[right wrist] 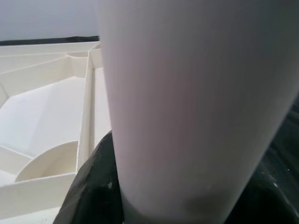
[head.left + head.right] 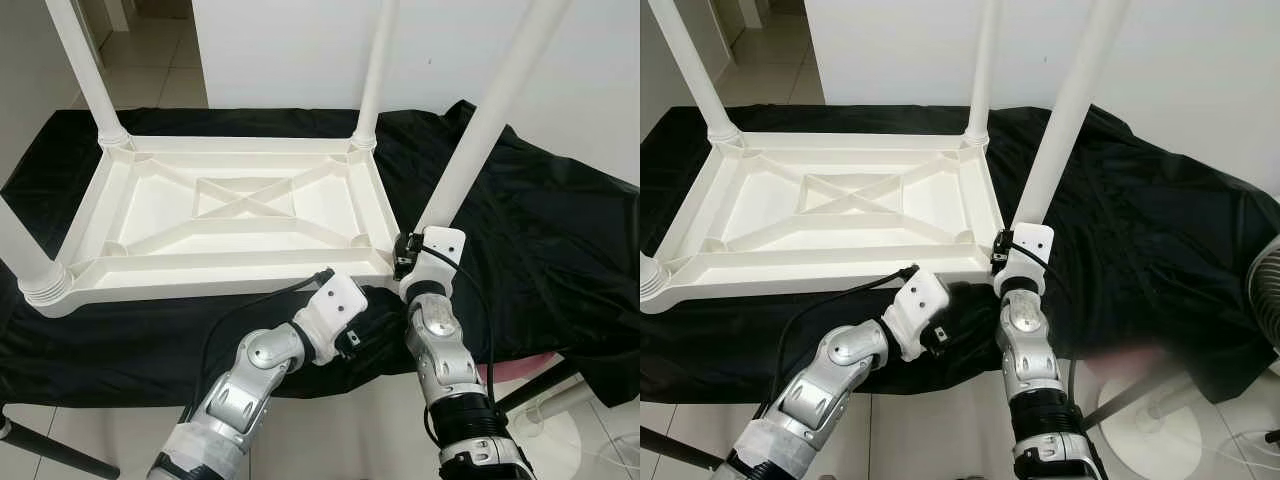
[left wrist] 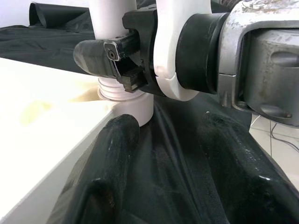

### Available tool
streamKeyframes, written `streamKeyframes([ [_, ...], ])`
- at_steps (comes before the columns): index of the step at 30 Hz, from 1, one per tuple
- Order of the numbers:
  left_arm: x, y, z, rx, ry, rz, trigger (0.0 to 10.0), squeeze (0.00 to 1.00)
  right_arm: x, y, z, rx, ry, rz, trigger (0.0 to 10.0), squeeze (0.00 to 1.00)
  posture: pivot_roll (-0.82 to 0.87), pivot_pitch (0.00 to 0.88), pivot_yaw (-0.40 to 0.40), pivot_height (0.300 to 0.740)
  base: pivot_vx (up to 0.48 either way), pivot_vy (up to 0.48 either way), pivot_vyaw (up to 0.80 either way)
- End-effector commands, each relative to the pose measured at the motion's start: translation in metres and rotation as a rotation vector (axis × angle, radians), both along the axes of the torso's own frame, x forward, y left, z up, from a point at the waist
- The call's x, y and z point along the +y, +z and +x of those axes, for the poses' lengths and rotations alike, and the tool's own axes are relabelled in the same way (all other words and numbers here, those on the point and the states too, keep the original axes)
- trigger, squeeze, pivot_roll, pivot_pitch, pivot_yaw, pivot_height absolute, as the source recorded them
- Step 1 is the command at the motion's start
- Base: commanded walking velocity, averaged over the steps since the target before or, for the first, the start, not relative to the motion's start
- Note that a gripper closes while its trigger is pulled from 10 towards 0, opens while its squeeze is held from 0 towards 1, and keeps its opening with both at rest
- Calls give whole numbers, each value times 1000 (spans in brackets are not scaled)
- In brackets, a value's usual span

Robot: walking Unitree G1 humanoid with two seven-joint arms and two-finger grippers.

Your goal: Building children table

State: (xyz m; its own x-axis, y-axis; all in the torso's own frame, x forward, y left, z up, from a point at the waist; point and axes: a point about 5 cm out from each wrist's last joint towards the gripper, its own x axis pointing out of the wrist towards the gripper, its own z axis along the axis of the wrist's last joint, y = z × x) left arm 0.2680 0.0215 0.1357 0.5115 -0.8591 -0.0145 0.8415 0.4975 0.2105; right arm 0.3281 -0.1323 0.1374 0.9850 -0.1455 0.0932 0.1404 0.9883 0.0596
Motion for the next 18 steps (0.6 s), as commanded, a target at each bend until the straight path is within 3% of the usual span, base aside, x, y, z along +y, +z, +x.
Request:
streamKeyframes([
  [1, 0, 1, 1, -4, 3, 9, 10000, 0, -1, -8, -3, 38, -2, 1, 10000, 278, -65, 31, -35, 740, 0, 0, 0],
  [2, 0, 1, 2, -9, 3, 10, 10000, 0, -1, -7, -4, 32, 11, -12, 10000, 1000, -65, 27, -34, 740, 0, 0, 0],
  [12, 0, 2, 4, -20, 5, 14, 10000, 0, -8, -6, -10, -11, 121, -69, 10000, 1000, -65, 17, -33, 740, 0, 0, 0],
  [17, 0, 3, 5, -27, 8, 14, 10000, 0, -24, -10, -14, -25, 191, -110, 10000, 1000, -62, 8, -34, 740, 0, 0, 0],
  [18, 1, 4, 6, -28, 10, 15, 10000, 0, -27, -11, -15, -23, 229, -120, 10000, 808, -60, 6, -35, 740, 0, 0, 0],
])
